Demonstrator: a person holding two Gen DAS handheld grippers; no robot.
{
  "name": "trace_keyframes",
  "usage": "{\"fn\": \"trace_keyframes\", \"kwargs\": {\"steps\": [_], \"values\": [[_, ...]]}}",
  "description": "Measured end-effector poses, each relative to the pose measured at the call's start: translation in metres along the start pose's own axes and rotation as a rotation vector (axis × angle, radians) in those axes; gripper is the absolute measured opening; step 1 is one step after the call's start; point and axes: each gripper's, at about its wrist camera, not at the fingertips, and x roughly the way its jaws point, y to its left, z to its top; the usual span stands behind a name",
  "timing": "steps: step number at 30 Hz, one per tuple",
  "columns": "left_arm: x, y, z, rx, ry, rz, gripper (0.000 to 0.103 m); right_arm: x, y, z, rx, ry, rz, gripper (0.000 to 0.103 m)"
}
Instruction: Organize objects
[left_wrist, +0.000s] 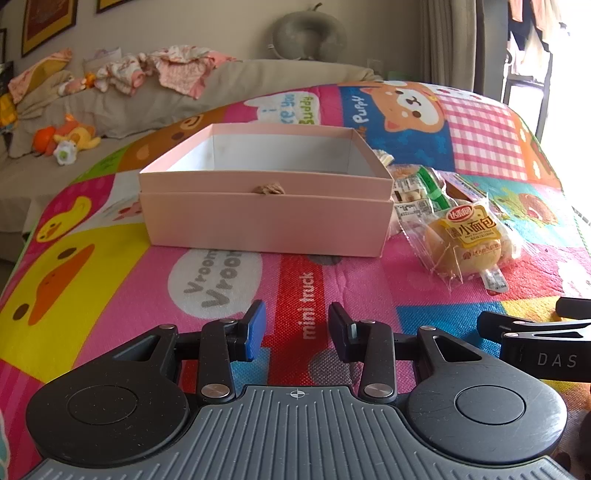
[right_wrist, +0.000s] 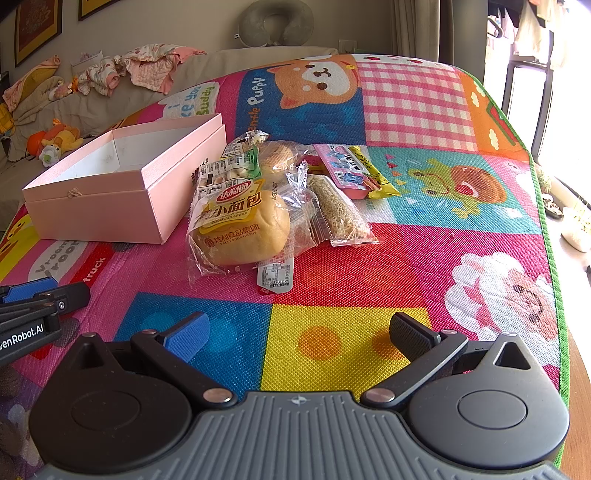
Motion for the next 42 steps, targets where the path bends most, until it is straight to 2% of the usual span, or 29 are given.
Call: {"fn": "trace_keyframes", "kwargs": {"steps": [13,24,42], "values": [[0.000,-0.001,-0.002,0.004,0.000,-0.001,0.041,0.001,0.000,0.000,-0.001,0.000,-0.001,0.103],[0.000,-0.009,-0.003,0.037,-0.001,0.027,0.041,0.002,0.000,0.001,-0.005,0.003,0.002,0.103],[0.000,-0.007,-0.003,0.024,0.000,0.017,0.041,0.004,0.001,0.011,-0.025,0.094,0.012,0.103]]}}
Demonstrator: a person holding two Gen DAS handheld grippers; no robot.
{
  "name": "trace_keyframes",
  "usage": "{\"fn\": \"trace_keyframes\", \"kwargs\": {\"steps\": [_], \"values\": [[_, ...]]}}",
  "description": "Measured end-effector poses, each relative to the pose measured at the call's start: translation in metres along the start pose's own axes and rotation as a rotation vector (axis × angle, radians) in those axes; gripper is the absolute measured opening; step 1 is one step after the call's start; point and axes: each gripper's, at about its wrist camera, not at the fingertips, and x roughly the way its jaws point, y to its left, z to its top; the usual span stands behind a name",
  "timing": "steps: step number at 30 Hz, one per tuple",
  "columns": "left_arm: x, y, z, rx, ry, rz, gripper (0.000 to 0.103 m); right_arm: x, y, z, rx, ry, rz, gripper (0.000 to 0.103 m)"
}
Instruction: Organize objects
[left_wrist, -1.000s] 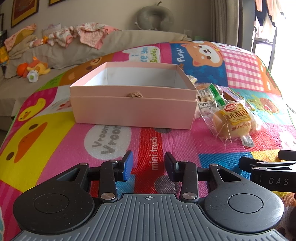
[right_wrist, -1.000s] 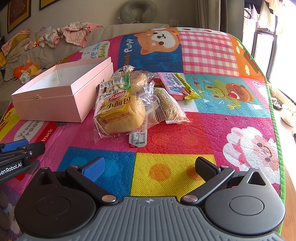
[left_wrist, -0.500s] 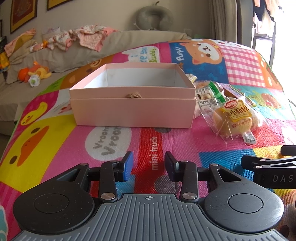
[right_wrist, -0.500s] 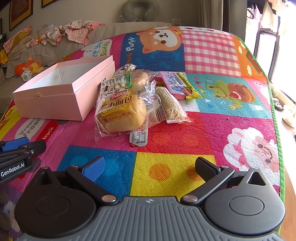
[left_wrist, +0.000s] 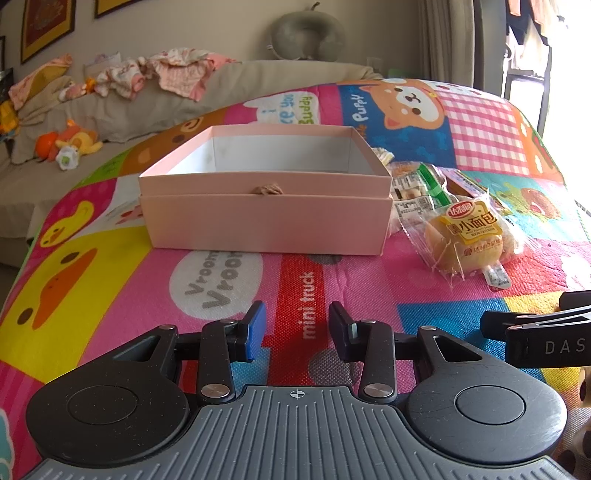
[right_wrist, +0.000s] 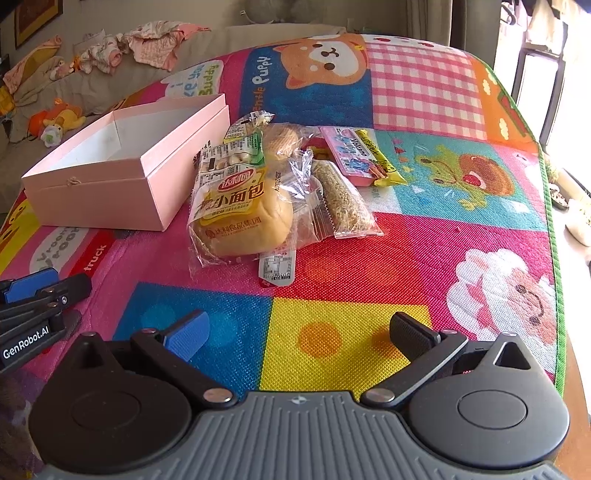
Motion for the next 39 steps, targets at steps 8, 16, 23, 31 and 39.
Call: {"fn": "trace_keyframes", "kwargs": {"steps": [8,16,23,31,39], "values": [[-0.012,0.014,0.022,0.042,-0.020,-0.045,0.042,-0.001,-0.004,0.002,-0.029,0.012,0.034,0.103],[0.001,0.070,0.133,0.068,-0.143,0.056,0.042,-0.035,-0.006,0.019,-0.093,-0.095,0.145,0.103],[0.119,0.103,0.181,0.064,0.137,0.081,0.042,-0.063,-0.017,0.057,-0.142,-0.228,0.142,0.103],[0.178,0.119,0.170,-0.058,0.360,0.040,0.016,-0.040,-0.022,0.061,-0.216,-0.181,0.142,0.103],[0.161,0.116,0.156,-0.074,0.385,-0.011,0.011,0.001,0.014,0.064,-0.316,-0.118,0.179,0.103]]}}
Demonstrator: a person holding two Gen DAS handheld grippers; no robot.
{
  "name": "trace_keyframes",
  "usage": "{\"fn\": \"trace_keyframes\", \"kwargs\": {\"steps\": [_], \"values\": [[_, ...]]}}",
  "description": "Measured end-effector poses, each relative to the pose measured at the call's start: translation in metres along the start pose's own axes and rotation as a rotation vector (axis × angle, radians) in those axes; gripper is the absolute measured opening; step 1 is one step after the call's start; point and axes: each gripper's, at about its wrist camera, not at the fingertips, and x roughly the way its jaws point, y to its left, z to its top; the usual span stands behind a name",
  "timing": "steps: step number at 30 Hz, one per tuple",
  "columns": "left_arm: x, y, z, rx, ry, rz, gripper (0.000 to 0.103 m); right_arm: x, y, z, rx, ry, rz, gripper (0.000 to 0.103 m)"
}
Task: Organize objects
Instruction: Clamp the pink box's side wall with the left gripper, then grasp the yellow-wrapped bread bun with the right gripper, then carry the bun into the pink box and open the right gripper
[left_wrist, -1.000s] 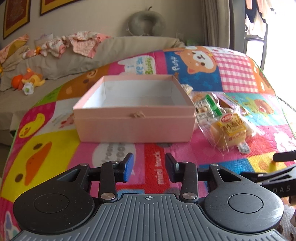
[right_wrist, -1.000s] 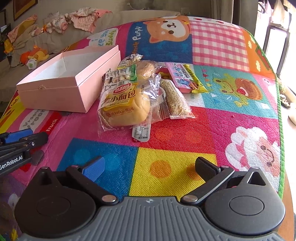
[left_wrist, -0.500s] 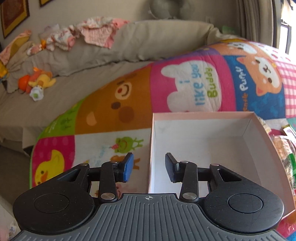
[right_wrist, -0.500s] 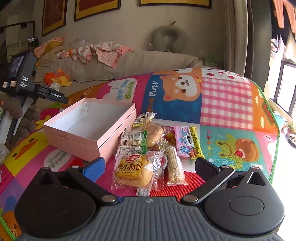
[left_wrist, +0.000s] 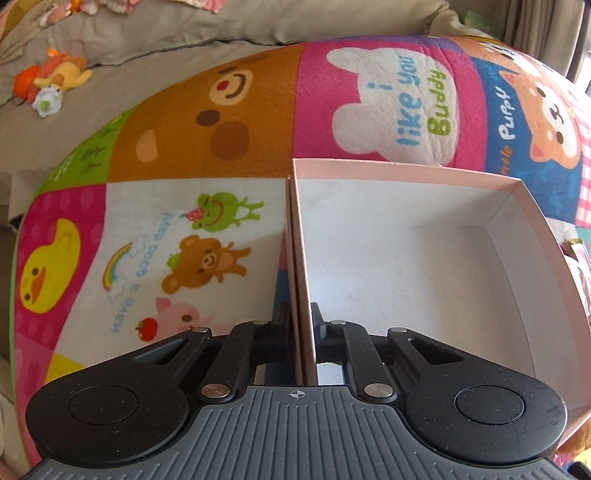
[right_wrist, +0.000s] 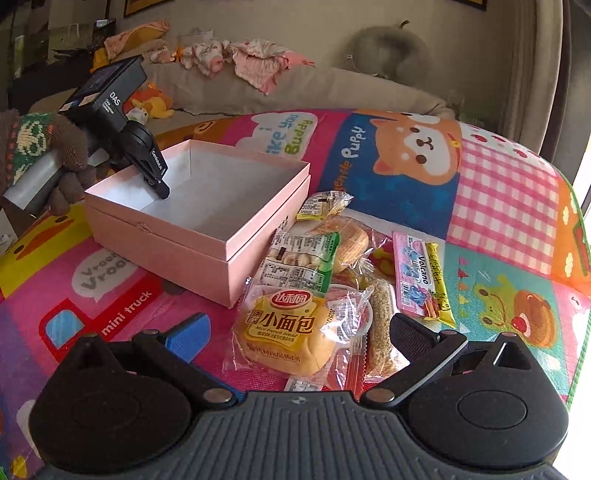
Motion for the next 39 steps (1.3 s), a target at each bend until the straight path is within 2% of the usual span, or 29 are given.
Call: {"fn": "trace_keyframes", "kwargs": {"steps": [3,5,9,17,22,26,28,31,36,37,38,39], "values": [[-0.002,0.000,-0.004,-0.007,-0.018,-0.008,0.012,0.023,-0.002,0.003,0.018,0.057,0.008,0.103],[-0.003,0.003,-0.004,-0.033,-0.023,-0.019,0.012,0.034,-0.002,0.003,0.022,0.086,-0.017,0.103],[-0.005,0.004,-0.006,-0.061,-0.021,-0.016,0.012,0.034,0.000,-0.002,0.002,0.114,-0.022,0.098],[-0.006,0.005,-0.008,-0.066,-0.032,-0.017,0.012,-0.001,0.000,-0.015,-0.018,0.178,-0.029,0.082],[-0.005,0.004,-0.008,-0.065,-0.037,-0.014,0.012,-0.041,0.005,-0.013,-0.007,0.204,0.016,0.080],[-0.006,0.003,-0.009,-0.058,-0.041,-0.012,0.012,-0.060,0.014,0.005,-0.009,0.172,0.054,0.080],[-0.005,0.004,-0.009,-0.057,-0.039,-0.015,0.012,-0.063,0.019,0.021,-0.005,0.135,0.076,0.080],[-0.005,0.004,-0.008,-0.051,-0.037,-0.015,0.012,-0.060,0.026,0.048,-0.030,0.047,0.054,0.080],[-0.005,0.005,-0.008,-0.047,-0.036,-0.018,0.012,-0.031,0.041,0.097,-0.073,-0.115,-0.005,0.081],[-0.005,0.004,-0.008,-0.045,-0.035,-0.018,0.012,-0.022,0.043,0.105,-0.081,-0.136,-0.012,0.086],[-0.005,0.004,-0.008,-0.044,-0.035,-0.018,0.012,-0.012,0.045,0.111,-0.084,-0.135,-0.011,0.090],[-0.005,0.004,-0.008,-0.044,-0.035,-0.020,0.013,-0.002,0.045,0.115,-0.073,-0.120,-0.009,0.091]]}}
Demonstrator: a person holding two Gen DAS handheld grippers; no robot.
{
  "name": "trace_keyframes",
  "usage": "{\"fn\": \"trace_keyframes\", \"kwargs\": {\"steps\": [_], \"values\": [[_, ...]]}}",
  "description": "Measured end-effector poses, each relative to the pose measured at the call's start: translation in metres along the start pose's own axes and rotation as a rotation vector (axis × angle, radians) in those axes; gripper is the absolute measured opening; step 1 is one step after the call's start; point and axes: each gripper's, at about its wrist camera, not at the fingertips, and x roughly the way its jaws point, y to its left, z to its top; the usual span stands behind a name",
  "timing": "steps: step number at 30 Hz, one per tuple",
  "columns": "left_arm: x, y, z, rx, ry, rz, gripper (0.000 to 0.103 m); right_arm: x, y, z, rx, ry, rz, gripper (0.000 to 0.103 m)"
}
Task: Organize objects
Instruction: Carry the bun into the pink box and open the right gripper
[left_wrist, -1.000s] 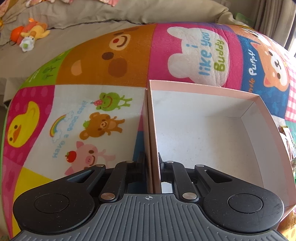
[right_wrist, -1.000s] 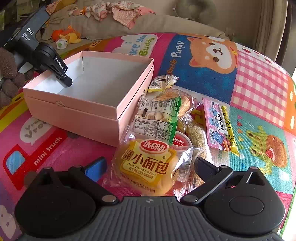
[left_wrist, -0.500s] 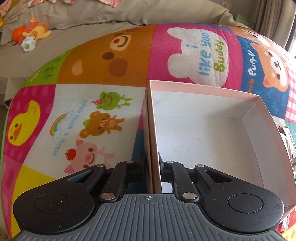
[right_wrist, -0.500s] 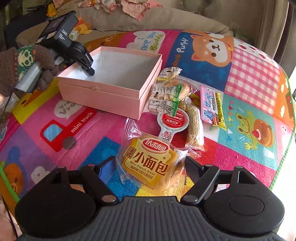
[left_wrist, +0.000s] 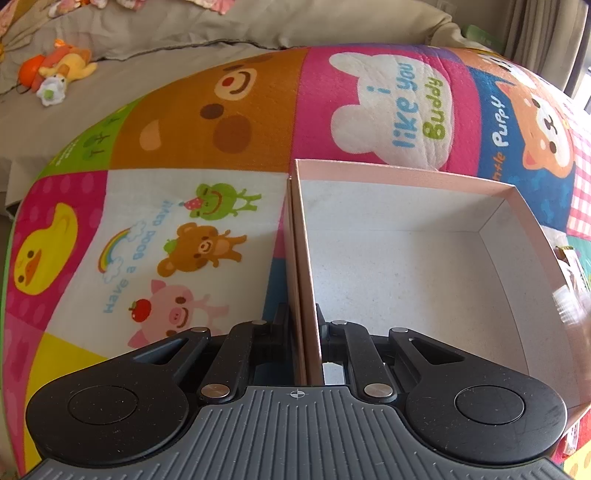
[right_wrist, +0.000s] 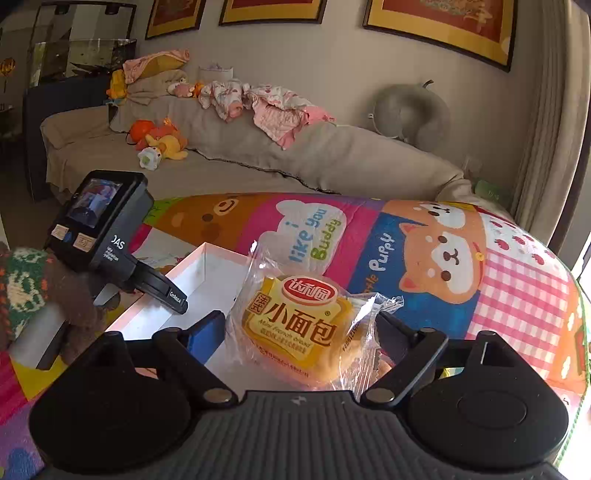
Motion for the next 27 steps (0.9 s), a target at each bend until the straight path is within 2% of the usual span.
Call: {"fn": "trace_keyframes", "kwargs": {"steps": [3,8,16,22,27], "values": [[0.001,0.001,0.000,-0.003,-0.002,-0.008,0.013,0.023,-0.006,-0.001,0.037,0.063,-0.005,0.091],[0.001,0.002,0.000,-0.006,-0.006,-0.014,0.013,0.033,-0.034,-0.021,0.088,0.122,-0.077,0.091],[0.000,0.001,-0.001,-0.011,-0.014,-0.010,0.013,0.043,-0.109,-0.046,0.251,0.191,-0.201,0.095],[-0.001,0.003,-0.004,-0.015,-0.020,-0.019,0.013,0.072,-0.167,-0.050,0.468,0.248,-0.218,0.095],[-0.004,0.004,-0.009,-0.018,-0.029,-0.022,0.014,0.096,-0.187,-0.040,0.544,0.240,-0.199,0.097]]}}
